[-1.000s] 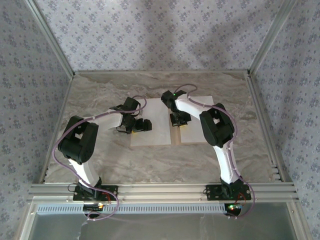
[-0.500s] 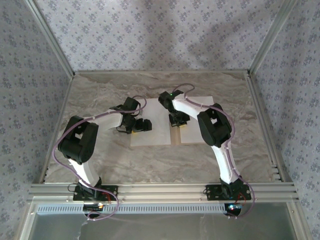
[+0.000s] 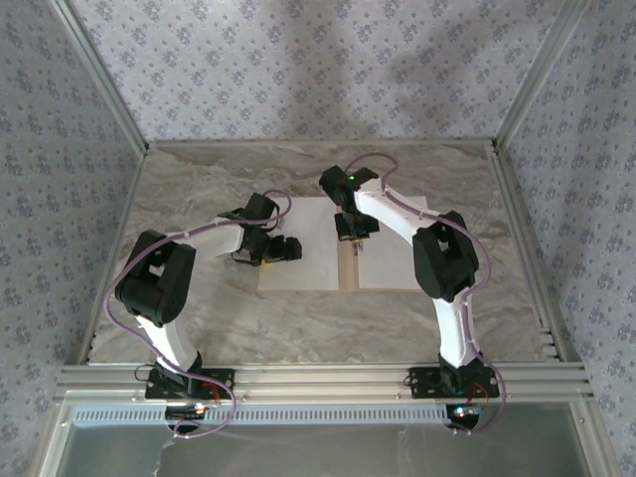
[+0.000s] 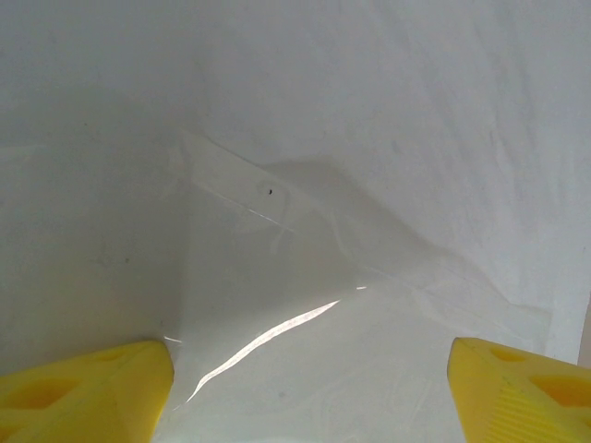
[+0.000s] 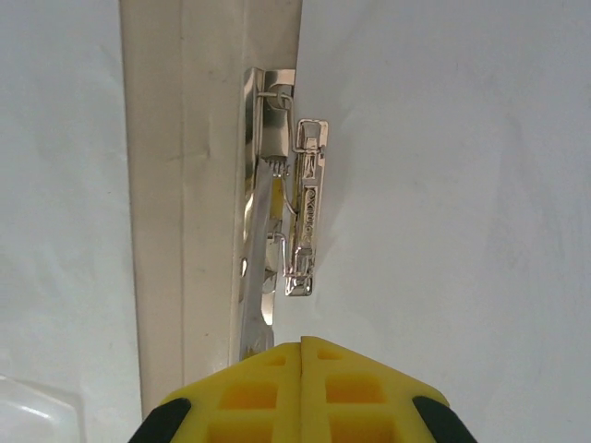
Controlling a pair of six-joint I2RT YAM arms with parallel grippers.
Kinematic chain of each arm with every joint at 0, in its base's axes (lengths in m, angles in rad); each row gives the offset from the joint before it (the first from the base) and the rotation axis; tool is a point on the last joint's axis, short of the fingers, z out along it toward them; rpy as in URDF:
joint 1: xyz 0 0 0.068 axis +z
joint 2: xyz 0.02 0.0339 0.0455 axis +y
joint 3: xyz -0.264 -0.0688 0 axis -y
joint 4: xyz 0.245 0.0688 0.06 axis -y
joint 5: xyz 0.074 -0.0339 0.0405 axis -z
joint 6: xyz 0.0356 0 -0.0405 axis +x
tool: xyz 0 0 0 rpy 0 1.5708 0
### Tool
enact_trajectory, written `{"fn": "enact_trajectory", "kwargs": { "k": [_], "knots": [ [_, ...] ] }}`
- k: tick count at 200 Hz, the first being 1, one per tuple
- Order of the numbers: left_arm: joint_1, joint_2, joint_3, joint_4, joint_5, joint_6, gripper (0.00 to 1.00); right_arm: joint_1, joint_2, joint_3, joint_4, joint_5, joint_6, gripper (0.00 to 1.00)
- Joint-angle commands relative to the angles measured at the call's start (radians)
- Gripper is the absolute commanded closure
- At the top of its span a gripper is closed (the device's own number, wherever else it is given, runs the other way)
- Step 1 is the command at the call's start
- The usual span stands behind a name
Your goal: Put the files into the folder
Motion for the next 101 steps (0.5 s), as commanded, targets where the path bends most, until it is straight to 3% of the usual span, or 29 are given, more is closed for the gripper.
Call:
{"fn": "enact_trajectory", "kwargs": {
  "k": [1, 35, 101],
  "knots": [
    [-0.005, 0.058, -0.031, -0.058, -0.019, -0.007, 0.19, -0.016, -0.05, 0.007, -0.018, -0.028, -0.019, 1.0],
    [-0.005, 0.054, -0.03, -0.056, -0.021, -0.018, 0.19, -0.033, -0.069, 0.007, -0.009, -0.065, -0.021, 1.0],
    [-0.005, 0.051, -0.024, -0.063, -0.022, -0.02, 0.19, -0.057, -0.102, -0.067, 0.103, -0.195, 0.021, 0.82]
  ]
}}
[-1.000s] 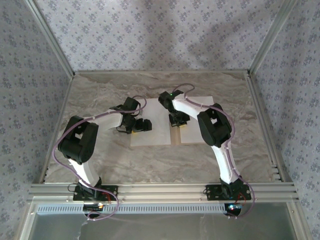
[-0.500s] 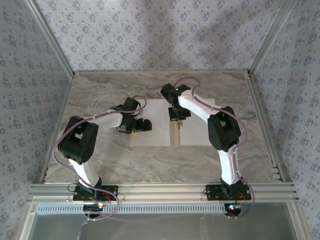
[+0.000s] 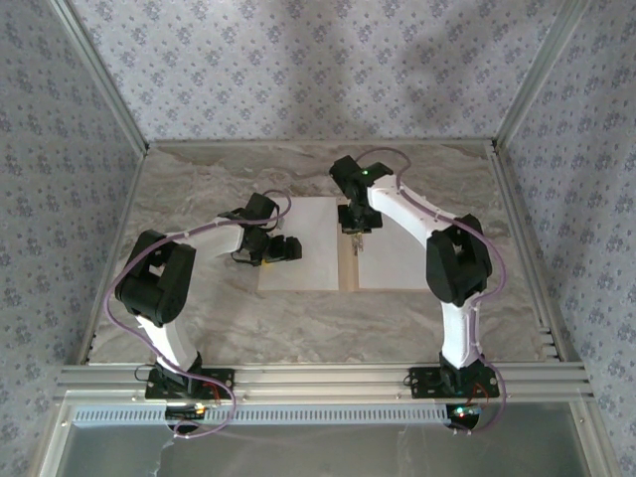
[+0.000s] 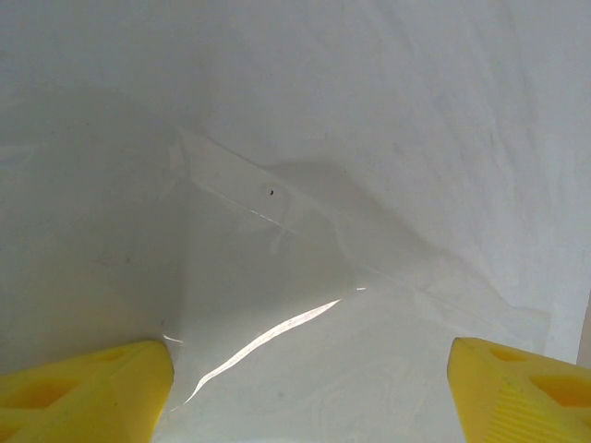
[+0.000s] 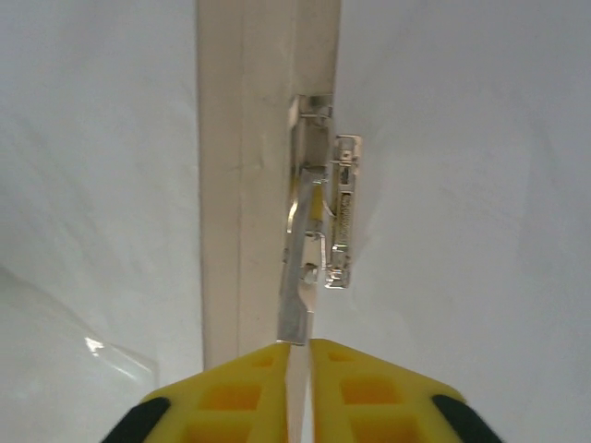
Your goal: Put the files into the folder
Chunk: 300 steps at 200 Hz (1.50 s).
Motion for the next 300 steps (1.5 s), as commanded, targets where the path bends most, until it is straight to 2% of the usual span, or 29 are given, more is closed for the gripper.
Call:
{"fn": "enact_trajectory", "kwargs": {
  "k": [1, 54, 136, 215, 300],
  "knots": [
    [-0.005, 0.051, -0.023, -0.064, -0.021, -0.012, 0.19, -0.013, -0.025, -0.032, 0.034, -0.055, 0.021, 0.82],
    [-0.005, 0.054, -0.02, -0.065, -0.02, -0.012, 0.19, -0.033, -0.012, -0.082, 0.083, -0.108, 0.028, 0.75],
    [-0.005, 0.061, -0.025, -0.061, -0.022, -0.01, 0.19, -0.034, 0.016, -0.083, 0.079, -0.113, 0.028, 0.79],
    [-0.005, 0.063, -0.029, -0.055, -0.019, -0.01, 0.19, -0.029, 0.03, -0.08, 0.056, -0.063, 0.028, 0.76],
    [-0.005, 0.063, -0.034, -0.055, -0.021, -0.01, 0.19, -0.027, 0.036, -0.083, 0.053, -0.057, 0.03, 0.85]
  ]
}}
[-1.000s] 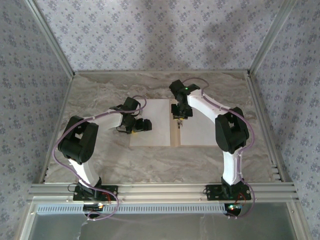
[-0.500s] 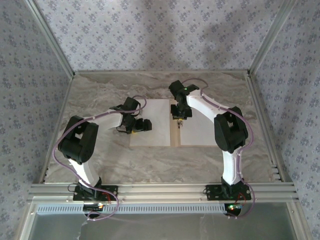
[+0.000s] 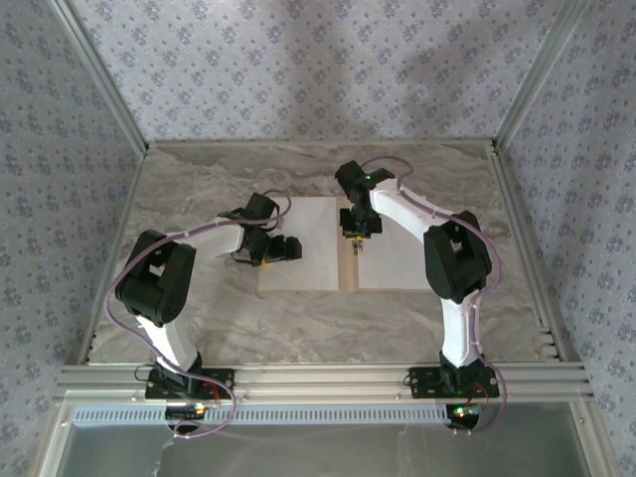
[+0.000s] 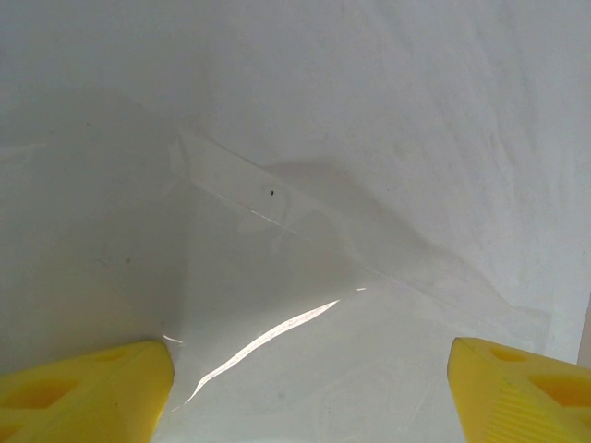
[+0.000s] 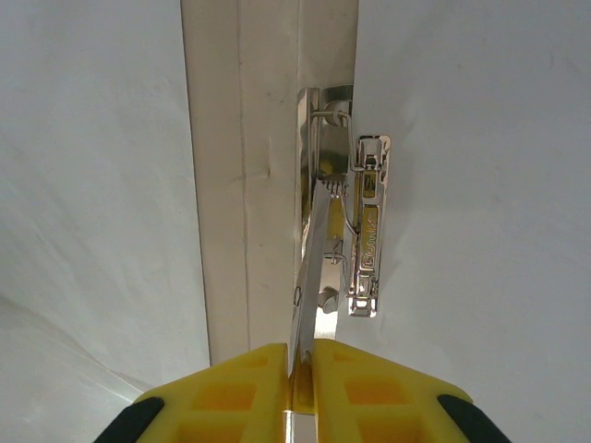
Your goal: Put the files into the folder
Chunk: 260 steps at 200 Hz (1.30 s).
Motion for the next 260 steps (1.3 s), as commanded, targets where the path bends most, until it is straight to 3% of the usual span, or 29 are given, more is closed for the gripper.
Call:
{"fn": "enact_trajectory", "kwargs": {
  "k": [1, 260],
  "knots": [
    [-0.005, 0.062, -0.035, -0.054, -0.021, -0.01, 0.19, 0.006, 0.012, -0.011, -0.039, 0.022, 0.014, 0.86],
    [-0.005, 0.065, -0.04, -0.05, -0.02, -0.015, 0.19, 0.054, 0.079, -0.127, -0.018, 0.125, 0.029, 0.91]
  ]
}}
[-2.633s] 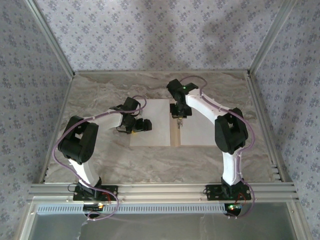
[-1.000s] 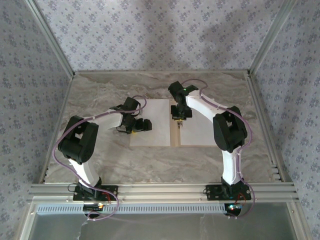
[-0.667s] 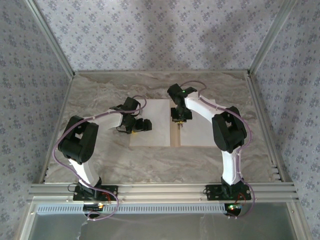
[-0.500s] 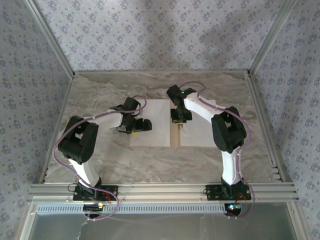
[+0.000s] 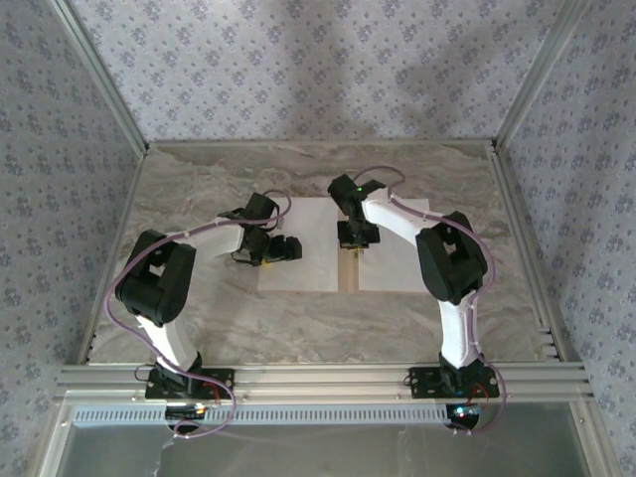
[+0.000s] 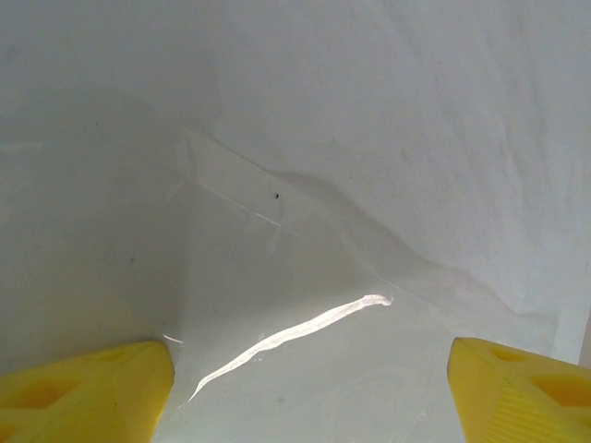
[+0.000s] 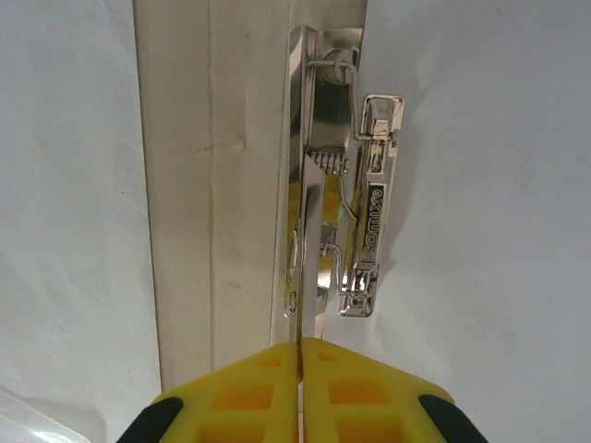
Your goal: Put the files into the folder
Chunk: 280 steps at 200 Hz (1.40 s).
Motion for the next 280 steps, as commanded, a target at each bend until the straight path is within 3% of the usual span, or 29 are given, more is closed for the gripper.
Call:
{"fn": "enact_trajectory", "kwargs": {
  "k": [1, 118, 224, 280],
  "knots": [
    [-0.005, 0.064, -0.039, -0.051, -0.021, -0.015, 0.19, 0.004, 0.066, -0.043, -0.049, 0.041, 0.017, 0.91],
    [-0.005, 0.068, -0.03, -0.061, -0.021, -0.008, 0.19, 0.013, 0.108, -0.053, -0.056, 0.103, 0.021, 0.93],
    [-0.005, 0.064, -0.021, -0.075, -0.025, -0.005, 0.19, 0.014, 0.055, -0.021, -0.105, 0.151, 0.011, 0.94],
    [-0.005, 0.061, -0.026, -0.071, -0.024, -0.007, 0.19, 0.01, 0.066, -0.06, -0.055, 0.12, 0.018, 0.94]
  ]
}}
